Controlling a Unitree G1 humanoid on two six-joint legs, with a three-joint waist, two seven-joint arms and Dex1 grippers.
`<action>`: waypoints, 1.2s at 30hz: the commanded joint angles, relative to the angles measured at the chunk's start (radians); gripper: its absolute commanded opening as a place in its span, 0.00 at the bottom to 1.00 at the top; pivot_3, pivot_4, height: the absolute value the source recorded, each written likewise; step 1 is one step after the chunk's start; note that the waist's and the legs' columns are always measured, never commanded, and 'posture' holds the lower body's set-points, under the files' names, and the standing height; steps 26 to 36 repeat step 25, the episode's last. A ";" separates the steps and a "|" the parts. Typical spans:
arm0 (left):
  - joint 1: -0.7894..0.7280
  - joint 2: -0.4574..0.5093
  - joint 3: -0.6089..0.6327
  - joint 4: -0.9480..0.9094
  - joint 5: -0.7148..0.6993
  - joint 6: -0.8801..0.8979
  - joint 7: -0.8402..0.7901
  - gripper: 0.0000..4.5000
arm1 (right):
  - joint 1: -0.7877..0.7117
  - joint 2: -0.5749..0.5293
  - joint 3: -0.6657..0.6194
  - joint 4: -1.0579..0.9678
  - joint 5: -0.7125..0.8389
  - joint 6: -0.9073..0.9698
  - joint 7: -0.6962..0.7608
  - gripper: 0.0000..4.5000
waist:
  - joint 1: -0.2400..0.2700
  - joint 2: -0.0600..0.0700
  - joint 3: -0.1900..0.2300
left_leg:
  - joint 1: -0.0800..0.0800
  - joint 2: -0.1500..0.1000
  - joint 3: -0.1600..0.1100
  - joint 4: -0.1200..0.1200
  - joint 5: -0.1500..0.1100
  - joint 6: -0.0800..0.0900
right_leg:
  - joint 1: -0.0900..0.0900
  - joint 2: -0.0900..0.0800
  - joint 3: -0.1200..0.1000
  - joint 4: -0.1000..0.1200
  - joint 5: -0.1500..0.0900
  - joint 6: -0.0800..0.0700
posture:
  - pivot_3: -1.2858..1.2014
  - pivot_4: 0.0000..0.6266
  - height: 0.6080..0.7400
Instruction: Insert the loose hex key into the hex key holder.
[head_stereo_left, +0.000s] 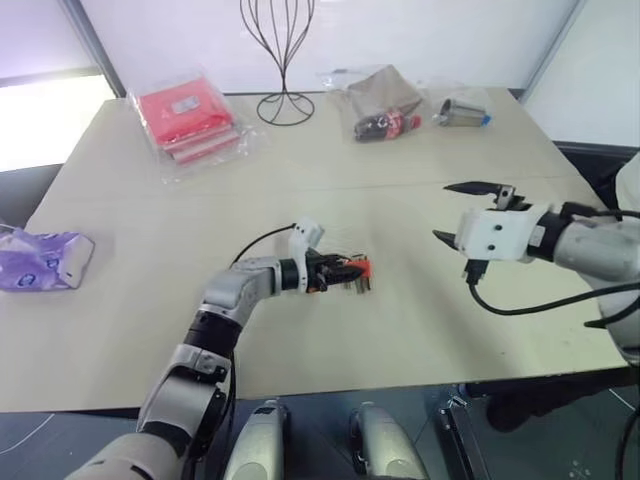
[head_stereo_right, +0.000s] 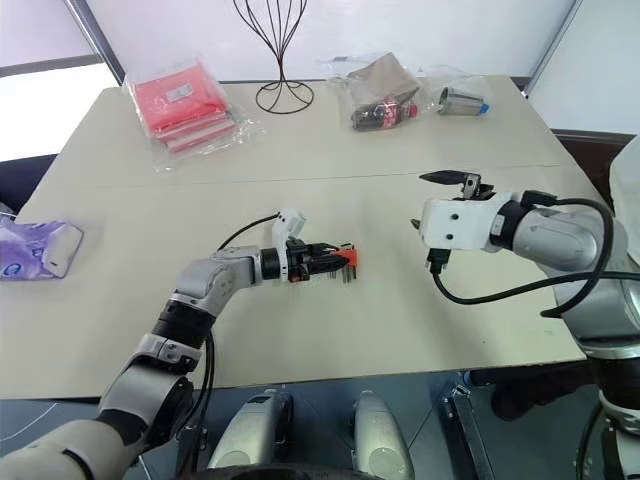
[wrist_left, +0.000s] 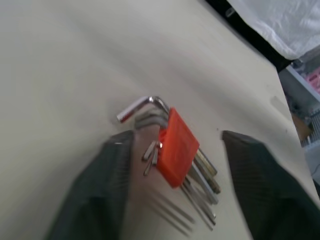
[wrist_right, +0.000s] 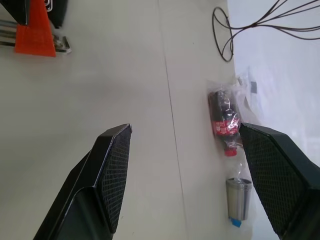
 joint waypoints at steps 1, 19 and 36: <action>-0.012 0.025 0.073 0.032 0.010 -0.024 0.043 0.99 | -0.022 0.002 -0.010 0.000 0.000 -0.016 -0.012 0.78 | -0.001 0.000 0.000 | 0.000 0.000 0.000 0.000 0.000 0.000 | 0.000 0.000 0.000 0.000 0.000 0.000 | 0.52 0.24 1.00; 0.072 0.466 0.070 -0.391 0.014 -0.143 -0.320 0.99 | 0.038 -0.126 0.030 0.062 0.153 0.037 0.274 0.78 | 0.000 0.000 0.000 | -0.001 0.000 0.000 -0.001 -0.001 0.001 | 0.001 -0.004 0.000 -0.003 0.000 0.000 | 0.52 0.24 1.00; 0.137 0.606 0.136 -0.570 -0.100 -0.010 -0.373 0.99 | 0.040 -0.140 0.042 0.082 0.158 0.022 0.318 0.78 | -0.004 0.001 0.000 | 0.000 0.003 0.000 -0.001 -0.001 0.001 | 0.000 -0.001 -0.001 -0.001 0.000 -0.001 | 0.52 0.24 1.00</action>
